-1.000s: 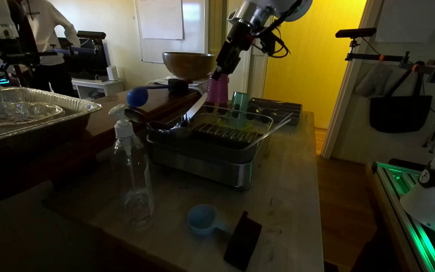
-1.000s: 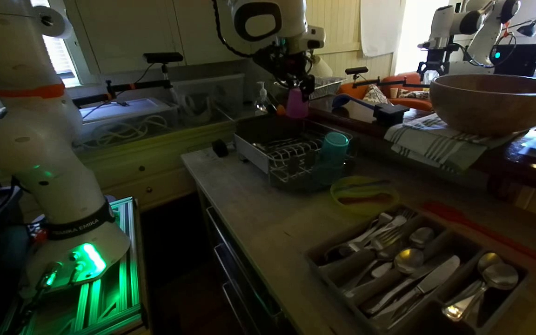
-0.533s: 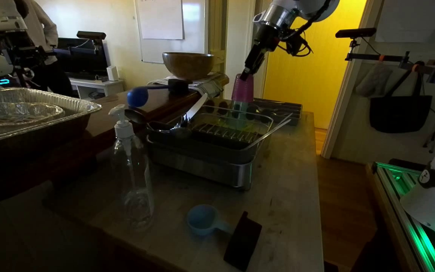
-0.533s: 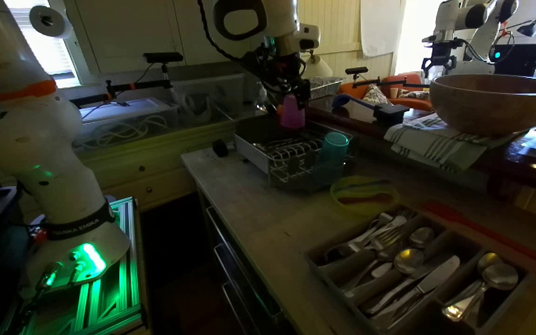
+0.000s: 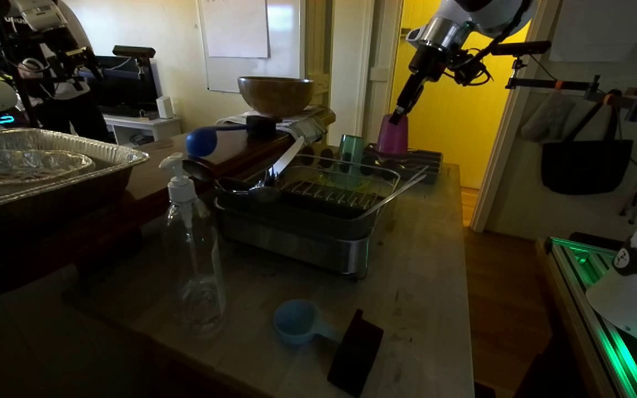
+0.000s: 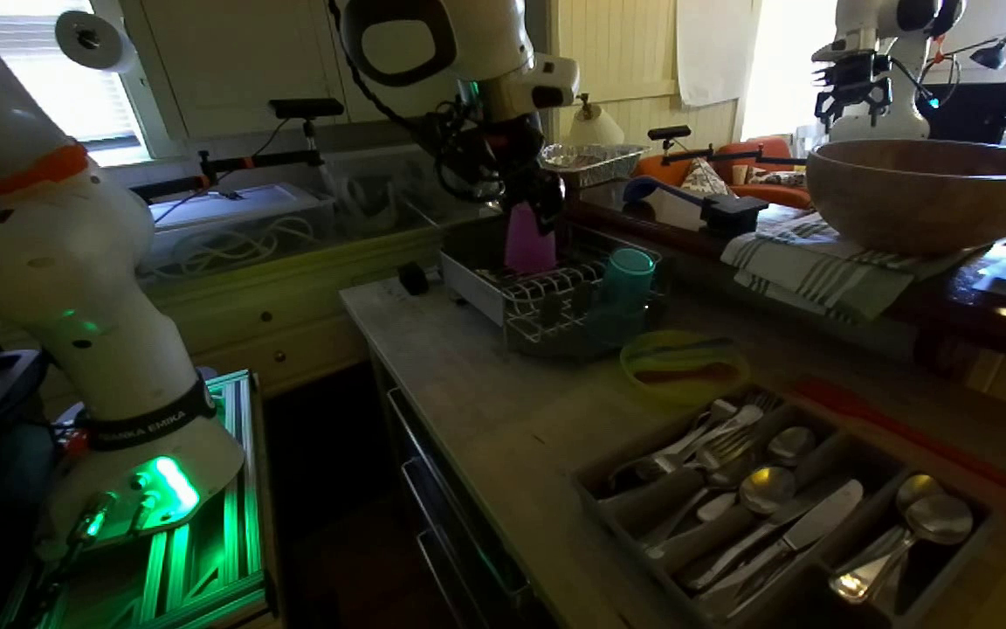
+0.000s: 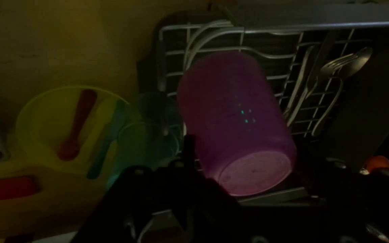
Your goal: Move the purple cup to the right.
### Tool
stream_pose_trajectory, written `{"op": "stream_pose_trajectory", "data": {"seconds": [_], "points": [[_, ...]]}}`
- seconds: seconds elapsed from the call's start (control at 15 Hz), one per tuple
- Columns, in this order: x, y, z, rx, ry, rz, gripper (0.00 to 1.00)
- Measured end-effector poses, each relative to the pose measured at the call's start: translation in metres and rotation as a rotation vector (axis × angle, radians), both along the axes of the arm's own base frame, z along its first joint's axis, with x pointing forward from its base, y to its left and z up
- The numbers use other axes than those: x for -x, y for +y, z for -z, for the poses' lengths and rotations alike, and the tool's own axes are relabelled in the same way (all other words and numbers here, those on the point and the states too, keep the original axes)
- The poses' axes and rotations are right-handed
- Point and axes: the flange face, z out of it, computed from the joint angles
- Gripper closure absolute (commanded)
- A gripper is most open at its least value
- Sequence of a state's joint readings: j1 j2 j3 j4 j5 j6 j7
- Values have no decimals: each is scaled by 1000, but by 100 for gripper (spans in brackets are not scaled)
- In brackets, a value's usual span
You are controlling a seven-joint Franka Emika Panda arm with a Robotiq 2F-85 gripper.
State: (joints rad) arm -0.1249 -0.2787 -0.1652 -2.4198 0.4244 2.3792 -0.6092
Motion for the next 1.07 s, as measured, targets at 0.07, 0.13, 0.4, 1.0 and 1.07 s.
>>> {"op": "stream_pose_trajectory", "data": {"seconds": [0.07,0.13,0.4,1.0,1.07], "points": [[8,-7,0,14,4,7,54],[16,-15,0,27,8,15,54],[41,-40,-2,59,20,69,54],[41,-49,12,-51,-3,243,54],[38,-46,16,-65,-5,255,54]]}}
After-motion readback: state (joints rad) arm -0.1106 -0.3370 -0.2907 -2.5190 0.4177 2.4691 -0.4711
